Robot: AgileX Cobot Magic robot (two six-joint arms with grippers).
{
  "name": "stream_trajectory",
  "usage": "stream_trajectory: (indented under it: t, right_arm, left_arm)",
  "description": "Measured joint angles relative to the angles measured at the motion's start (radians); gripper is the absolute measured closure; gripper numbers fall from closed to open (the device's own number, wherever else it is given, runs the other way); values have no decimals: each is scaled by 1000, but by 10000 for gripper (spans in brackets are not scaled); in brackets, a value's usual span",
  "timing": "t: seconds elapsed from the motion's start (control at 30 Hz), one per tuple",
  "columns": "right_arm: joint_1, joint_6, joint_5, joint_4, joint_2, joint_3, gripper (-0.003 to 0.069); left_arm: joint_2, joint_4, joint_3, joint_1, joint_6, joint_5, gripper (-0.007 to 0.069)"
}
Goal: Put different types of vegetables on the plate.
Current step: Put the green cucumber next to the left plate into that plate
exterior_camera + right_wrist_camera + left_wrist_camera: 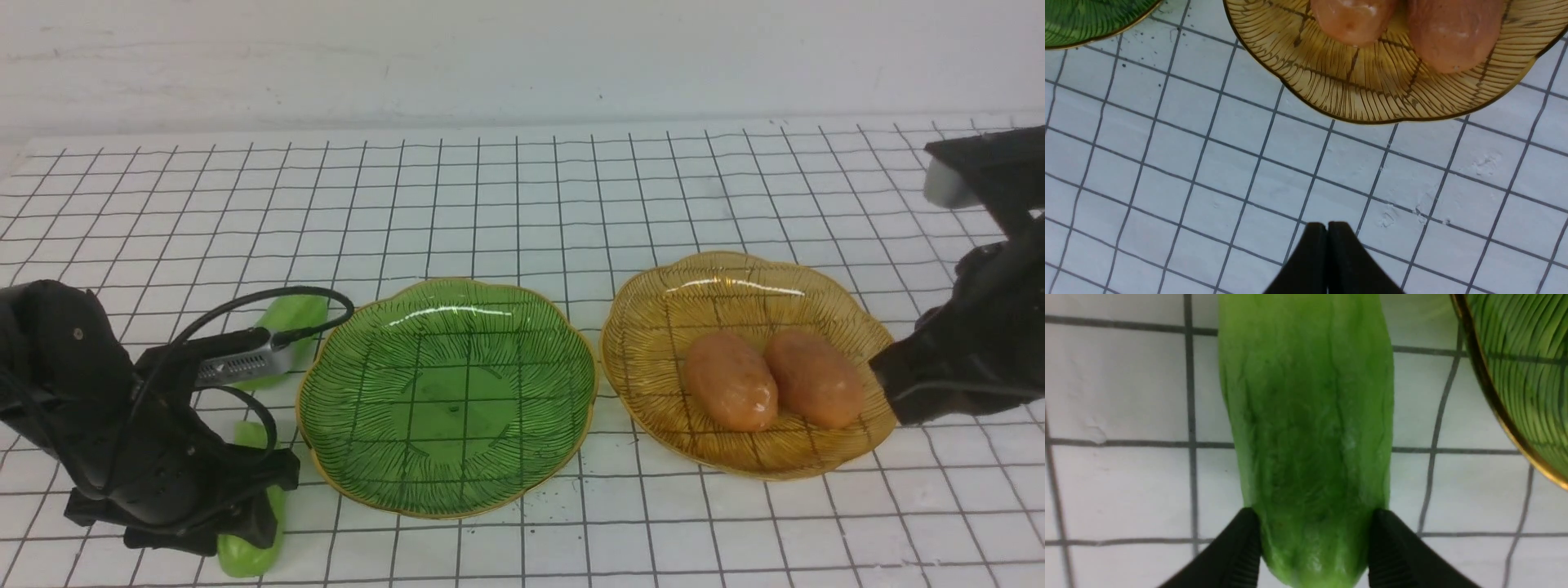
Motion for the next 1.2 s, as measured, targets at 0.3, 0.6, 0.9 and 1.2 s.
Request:
stream_trajectory:
  t: [0.3,0.6,0.9,1.2]
  right_arm:
    - [0,-2,0,1,0,1,673]
    - [0,-2,-2,4,0,1,673]
    - [0,-2,-12,5,0,1,673]
    - [0,-2,-20,5,0,9,673]
  left_arm:
    - [-103,86,-249,-5,-1,247,318]
    - [20,-89,-336,-187,69,157,318]
    - [209,-101,-416,-269,77,71,253]
    - [231,-40,-518,-256,77,70,18]
